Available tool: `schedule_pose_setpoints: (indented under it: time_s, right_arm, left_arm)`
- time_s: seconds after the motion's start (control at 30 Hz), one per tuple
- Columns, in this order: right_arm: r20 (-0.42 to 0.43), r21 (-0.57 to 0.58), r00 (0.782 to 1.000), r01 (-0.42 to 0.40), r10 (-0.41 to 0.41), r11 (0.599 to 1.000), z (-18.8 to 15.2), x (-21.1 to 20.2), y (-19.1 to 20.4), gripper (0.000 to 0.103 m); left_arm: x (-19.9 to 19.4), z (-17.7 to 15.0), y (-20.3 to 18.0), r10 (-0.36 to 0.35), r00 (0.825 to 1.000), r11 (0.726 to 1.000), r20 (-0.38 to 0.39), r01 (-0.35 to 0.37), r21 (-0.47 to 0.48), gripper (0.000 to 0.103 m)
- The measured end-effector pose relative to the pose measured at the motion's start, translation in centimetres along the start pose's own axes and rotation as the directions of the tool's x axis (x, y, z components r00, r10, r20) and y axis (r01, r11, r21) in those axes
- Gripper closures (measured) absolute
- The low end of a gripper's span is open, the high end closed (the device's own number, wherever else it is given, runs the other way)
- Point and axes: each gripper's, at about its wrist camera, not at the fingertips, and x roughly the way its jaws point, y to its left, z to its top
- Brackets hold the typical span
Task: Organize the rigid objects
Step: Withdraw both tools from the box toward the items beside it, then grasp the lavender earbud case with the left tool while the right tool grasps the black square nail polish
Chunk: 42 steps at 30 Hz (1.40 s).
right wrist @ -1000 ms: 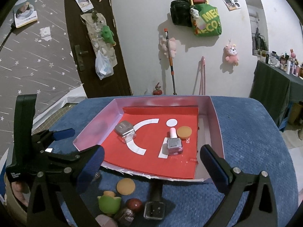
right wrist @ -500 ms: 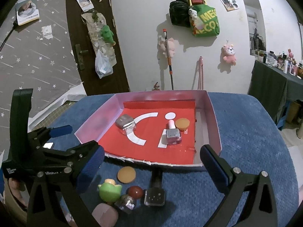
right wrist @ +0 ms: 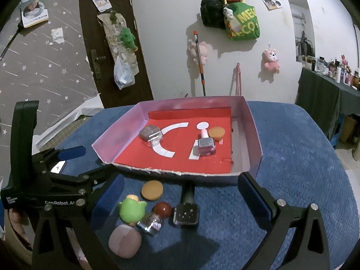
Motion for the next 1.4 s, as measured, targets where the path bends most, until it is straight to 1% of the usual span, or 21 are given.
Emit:
schedule_pose_setpoints:
  time_s: [0.33, 0.4, 0.53, 0.63, 0.73, 0.8, 1.0, 1.13, 1.27, 1.4]
  right_arm:
    - [-0.013, 0.006, 1.0, -0.002, 0.002, 1.0, -1.7, -0.5, 0.1, 0.002]
    - [-0.016, 0.005, 1.0, 0.001, -0.001, 1.0, -2.0, -0.6, 0.1, 0.005]
    - [-0.025, 0.007, 1.0, 0.003, -0.003, 1.0, -2.6, -0.7, 0.2, 0.007]
    - [-0.034, 0.013, 0.999, 0.001, -0.001, 1.0, -3.1, -0.8, 0.1, 0.011]
    - [-0.042, 0.018, 0.999, 0.004, -0.003, 1.0, -3.7, -0.8, 0.0, 0.012]
    - [-0.05, 0.022, 0.999, 0.004, -0.003, 1.0, -4.1, -0.8, 0.0, 0.016]
    - [-0.069, 0.029, 0.997, 0.02, -0.017, 0.999, -4.8, -0.5, -0.5, 0.019]
    - [-0.076, 0.022, 0.996, 0.042, -0.041, 0.999, -5.2, -0.1, -0.7, 0.021]
    - [-0.086, 0.029, 0.995, 0.053, -0.05, 0.998, -5.6, 0.5, -1.0, 0.022]
    - [-0.099, 0.025, 0.994, 0.059, -0.056, 0.998, -6.1, 1.3, -1.3, 0.026]
  left_arm:
    - [-0.5, -1.2, -0.4, 0.001, 1.0, 1.0, -0.017, -0.001, 0.001, 0.0]
    - [-0.6, -1.5, -0.5, 0.002, 1.0, 1.0, -0.019, -0.002, 0.003, 0.0]
    - [-0.9, -2.2, -0.8, 0.003, 1.0, 1.0, -0.017, -0.002, 0.012, 0.0]
    - [-1.1, -2.7, -0.9, 0.0, 1.0, 1.0, -0.021, 0.001, 0.018, 0.0]
    - [-1.3, -3.3, -1.0, -0.01, 1.0, 1.0, -0.029, 0.011, 0.016, 0.0]
    - [-1.4, -3.7, -1.1, -0.023, 0.999, 1.0, -0.036, 0.024, 0.012, 0.0]
    - [-1.9, -5.0, -1.6, -0.054, 0.997, 0.998, -0.059, 0.055, 0.009, 0.0]
    - [-1.7, -6.3, -2.9, -0.072, 0.994, 0.997, -0.08, 0.074, 0.025, 0.0]
    - [-1.1, -7.5, -4.2, -0.109, 0.988, 0.993, -0.11, 0.113, 0.032, 0.0]
    - [-0.7, -8.2, -4.9, -0.091, 0.989, 0.995, -0.118, 0.097, 0.04, 0.0]
